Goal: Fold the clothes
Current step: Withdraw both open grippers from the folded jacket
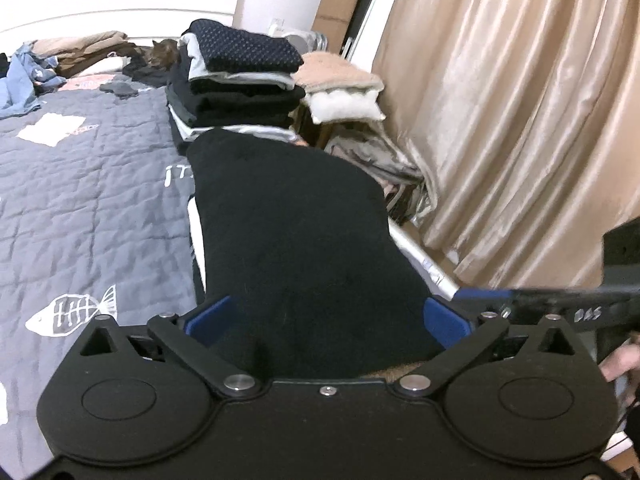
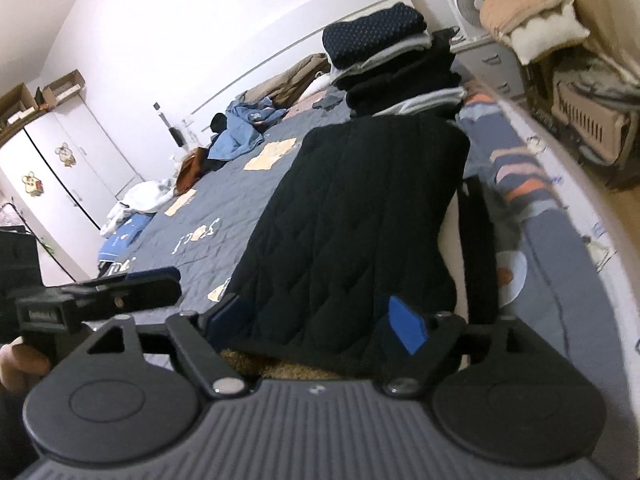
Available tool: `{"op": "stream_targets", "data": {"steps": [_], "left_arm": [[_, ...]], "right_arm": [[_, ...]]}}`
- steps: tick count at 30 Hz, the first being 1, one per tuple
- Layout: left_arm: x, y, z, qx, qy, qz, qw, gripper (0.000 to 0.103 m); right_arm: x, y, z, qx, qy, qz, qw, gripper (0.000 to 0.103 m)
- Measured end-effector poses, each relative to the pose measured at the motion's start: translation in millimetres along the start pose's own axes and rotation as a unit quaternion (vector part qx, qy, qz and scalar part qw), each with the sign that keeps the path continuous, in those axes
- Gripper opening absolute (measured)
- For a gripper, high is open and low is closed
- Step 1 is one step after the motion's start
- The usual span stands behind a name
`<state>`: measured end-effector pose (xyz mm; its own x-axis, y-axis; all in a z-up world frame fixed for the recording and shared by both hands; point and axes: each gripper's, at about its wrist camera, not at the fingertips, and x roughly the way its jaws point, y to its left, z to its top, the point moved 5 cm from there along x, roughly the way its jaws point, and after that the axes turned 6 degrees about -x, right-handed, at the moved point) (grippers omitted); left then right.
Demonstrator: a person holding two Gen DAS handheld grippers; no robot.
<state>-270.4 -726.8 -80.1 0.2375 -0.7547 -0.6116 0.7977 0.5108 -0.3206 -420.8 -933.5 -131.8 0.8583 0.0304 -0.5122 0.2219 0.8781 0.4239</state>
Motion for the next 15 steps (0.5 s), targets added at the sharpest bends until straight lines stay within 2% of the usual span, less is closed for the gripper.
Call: {"op": "stream_targets", "data": {"steps": [6,9,15], "left_arm": [[-13,-10,-5,0.006,-0.001,0.030,0.9995,0.103],[-22,-11,-8,-0.006,-0.008,0.042,0.9991,0.103],[-40,-11,-9,-0.017,-0.018,0.065,0.9976,0.103]], "right_arm": [[-13,20,5,-0.029,0.010,-0.036,0.999,0.087],[-17,28,5,-0.040,0.021,-0.060,0.997,0.089],[-24,39,-2,-0.023,0.040,-0.076,0.996,0.089]]}}
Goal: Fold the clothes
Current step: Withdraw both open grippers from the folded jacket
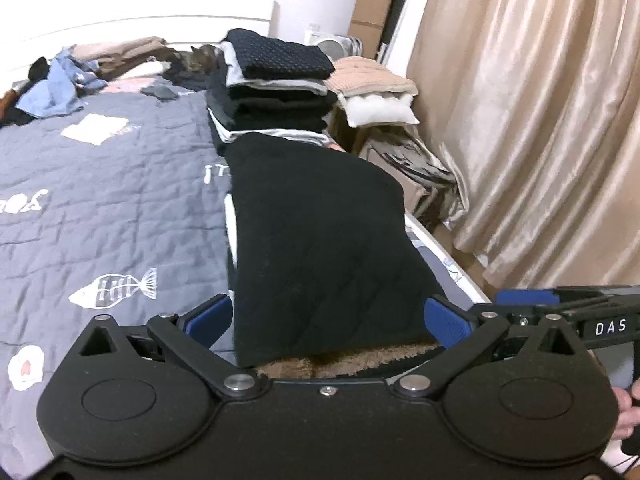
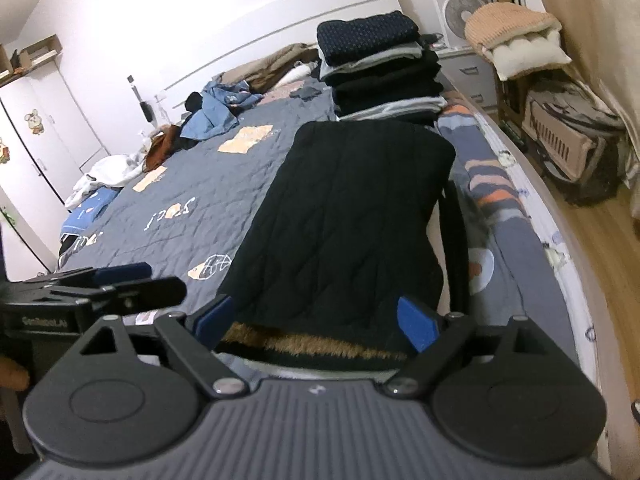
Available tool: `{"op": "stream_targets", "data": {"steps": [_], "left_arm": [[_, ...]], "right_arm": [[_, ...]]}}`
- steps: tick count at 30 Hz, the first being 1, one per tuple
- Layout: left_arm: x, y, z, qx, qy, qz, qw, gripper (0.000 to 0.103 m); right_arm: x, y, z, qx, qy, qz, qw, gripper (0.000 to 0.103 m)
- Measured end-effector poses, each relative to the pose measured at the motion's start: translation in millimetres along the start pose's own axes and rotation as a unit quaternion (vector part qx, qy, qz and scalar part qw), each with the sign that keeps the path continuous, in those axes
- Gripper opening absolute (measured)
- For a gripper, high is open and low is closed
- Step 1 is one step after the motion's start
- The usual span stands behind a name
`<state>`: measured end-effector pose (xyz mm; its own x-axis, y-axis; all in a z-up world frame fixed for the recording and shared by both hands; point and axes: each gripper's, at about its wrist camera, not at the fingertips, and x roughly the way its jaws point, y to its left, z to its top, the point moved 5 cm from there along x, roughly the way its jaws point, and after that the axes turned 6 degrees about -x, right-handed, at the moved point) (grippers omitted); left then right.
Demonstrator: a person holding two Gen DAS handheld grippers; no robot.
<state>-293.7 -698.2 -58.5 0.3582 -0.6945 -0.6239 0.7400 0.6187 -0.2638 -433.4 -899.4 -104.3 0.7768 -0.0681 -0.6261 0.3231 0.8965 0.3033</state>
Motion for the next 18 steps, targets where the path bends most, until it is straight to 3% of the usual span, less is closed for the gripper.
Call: {"op": "stream_targets", "data": {"steps": [18], "left_arm": [[-51,-3,-14,0.039,0.026,0.041,0.9980,0.103]], "right_arm": [[-29,48,-11,-0.017,0.044,-0.038,0.998,0.089]]}}
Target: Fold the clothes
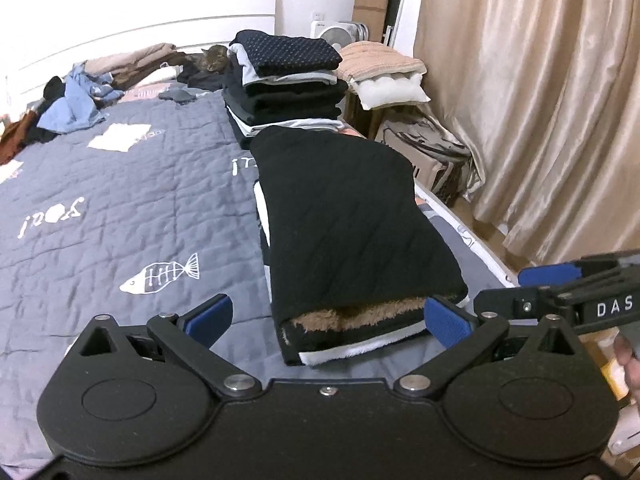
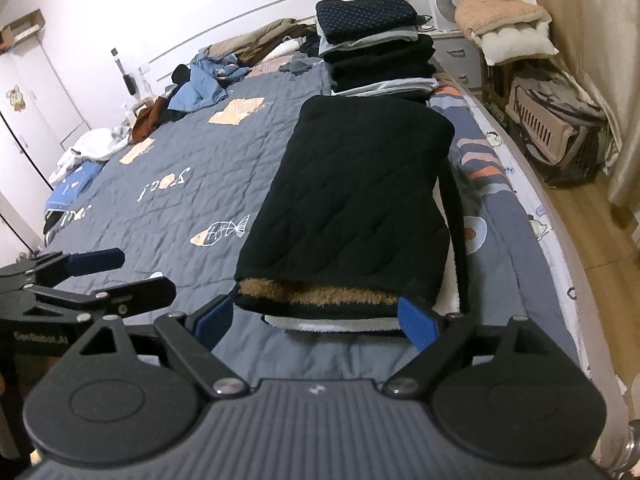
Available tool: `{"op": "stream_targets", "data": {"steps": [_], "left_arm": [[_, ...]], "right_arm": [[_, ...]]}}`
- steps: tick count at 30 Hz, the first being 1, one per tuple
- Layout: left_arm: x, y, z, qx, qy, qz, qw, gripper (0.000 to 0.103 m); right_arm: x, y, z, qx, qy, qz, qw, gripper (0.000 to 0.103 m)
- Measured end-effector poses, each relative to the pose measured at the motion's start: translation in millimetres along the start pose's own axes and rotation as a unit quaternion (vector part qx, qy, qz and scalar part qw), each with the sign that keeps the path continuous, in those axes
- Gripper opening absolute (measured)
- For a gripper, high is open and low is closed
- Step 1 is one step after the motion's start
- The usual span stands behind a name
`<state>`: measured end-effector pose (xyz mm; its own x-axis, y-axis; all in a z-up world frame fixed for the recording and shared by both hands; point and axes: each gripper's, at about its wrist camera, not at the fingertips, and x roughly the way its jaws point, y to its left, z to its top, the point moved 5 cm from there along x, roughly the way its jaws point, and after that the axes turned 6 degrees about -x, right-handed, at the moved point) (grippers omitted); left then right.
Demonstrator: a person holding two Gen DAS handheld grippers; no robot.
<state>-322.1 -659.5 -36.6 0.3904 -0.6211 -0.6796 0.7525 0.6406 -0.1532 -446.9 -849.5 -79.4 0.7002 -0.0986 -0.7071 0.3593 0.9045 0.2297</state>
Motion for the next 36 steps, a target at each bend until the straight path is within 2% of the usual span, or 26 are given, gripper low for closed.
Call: {"op": "stream_targets", "data": {"steps": [9,24,36], "left_arm": [[-17,-1,-8,0.007,0.018,0.000,0.9998,0.103],[-16,-7,-12,0.008,0.035,0.003,0.9994,0.103],[-21,-7,-4,0.006,0.024,0.002,0.9997,0.103]], "right_arm": [[-13,4,-2,-0.002,0.010,-0.014,1.000,0.089],[-13,2,4,-0.006,0.021,-0.025,0.999,0.089],[-12,6,8,-0.015,0.025,-0.028,0.999,0.089]]}}
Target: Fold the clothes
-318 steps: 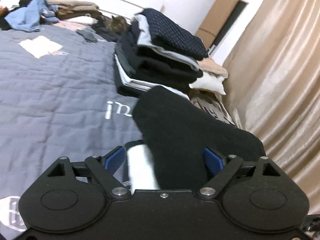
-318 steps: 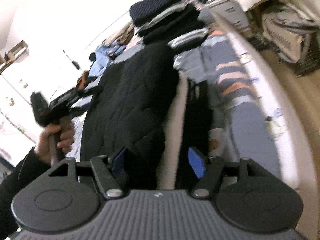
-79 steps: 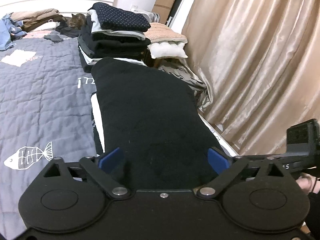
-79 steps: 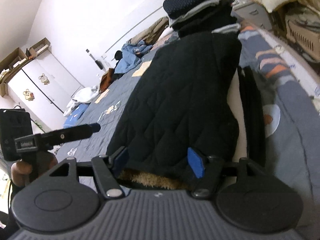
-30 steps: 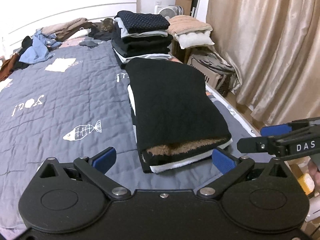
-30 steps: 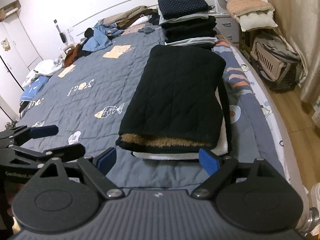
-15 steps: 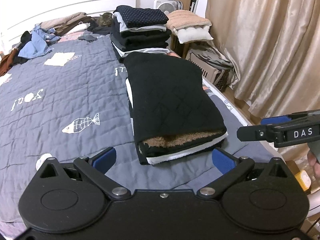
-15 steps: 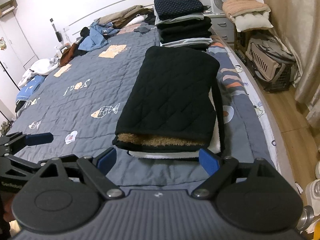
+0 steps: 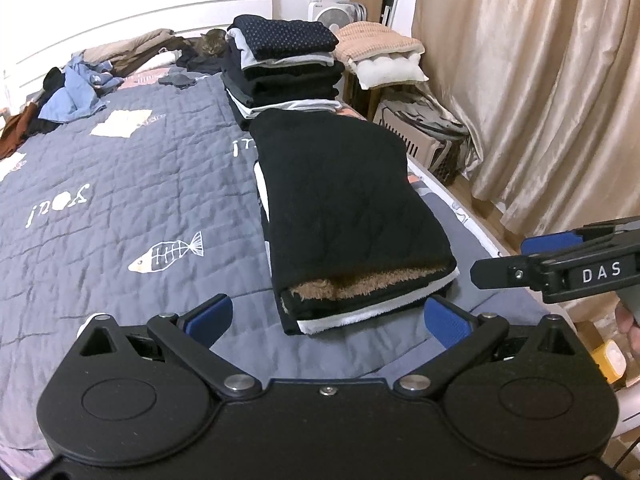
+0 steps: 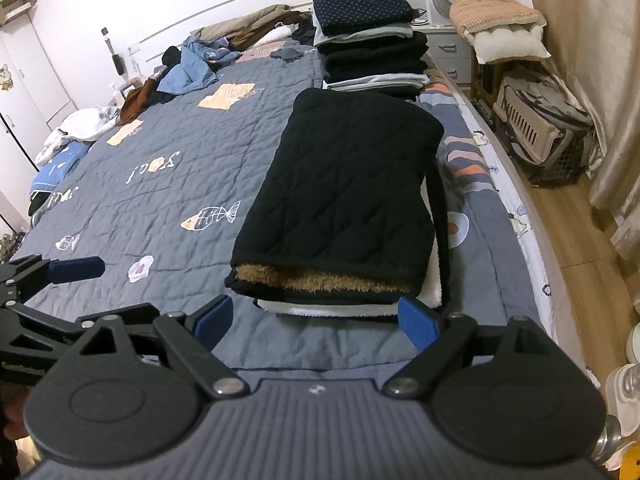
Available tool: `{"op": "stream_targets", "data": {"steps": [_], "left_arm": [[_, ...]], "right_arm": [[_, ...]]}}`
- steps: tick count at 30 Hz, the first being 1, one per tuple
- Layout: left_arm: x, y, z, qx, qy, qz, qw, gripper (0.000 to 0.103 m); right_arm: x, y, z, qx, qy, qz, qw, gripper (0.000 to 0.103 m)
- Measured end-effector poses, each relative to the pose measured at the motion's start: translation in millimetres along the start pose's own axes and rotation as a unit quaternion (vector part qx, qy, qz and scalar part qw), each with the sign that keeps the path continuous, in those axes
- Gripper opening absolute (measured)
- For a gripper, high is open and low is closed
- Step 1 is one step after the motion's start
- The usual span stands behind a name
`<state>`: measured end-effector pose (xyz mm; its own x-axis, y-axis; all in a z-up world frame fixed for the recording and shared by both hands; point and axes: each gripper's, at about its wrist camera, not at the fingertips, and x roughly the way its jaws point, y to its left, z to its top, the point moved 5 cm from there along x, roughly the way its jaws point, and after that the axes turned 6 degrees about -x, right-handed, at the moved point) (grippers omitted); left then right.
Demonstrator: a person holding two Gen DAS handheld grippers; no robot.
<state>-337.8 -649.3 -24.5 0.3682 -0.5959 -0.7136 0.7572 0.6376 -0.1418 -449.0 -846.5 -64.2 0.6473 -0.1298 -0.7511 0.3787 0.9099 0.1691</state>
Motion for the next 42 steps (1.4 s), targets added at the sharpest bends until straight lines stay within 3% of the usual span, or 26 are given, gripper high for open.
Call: {"op": "stream_targets", "data": {"steps": [13,42], "left_arm": [[-2,0,16,0.000,-0.019,0.002,0.9998,0.103],[2,6,18,-0.008,-0.010,-0.007,0.9999,0.103]], "right_arm": [[-2,-2,10,-0.008,-0.009,-0.010,1.000,0.089],[-7,5,17,-0.020,-0.014,-0.013,1.000,0.089]]}}
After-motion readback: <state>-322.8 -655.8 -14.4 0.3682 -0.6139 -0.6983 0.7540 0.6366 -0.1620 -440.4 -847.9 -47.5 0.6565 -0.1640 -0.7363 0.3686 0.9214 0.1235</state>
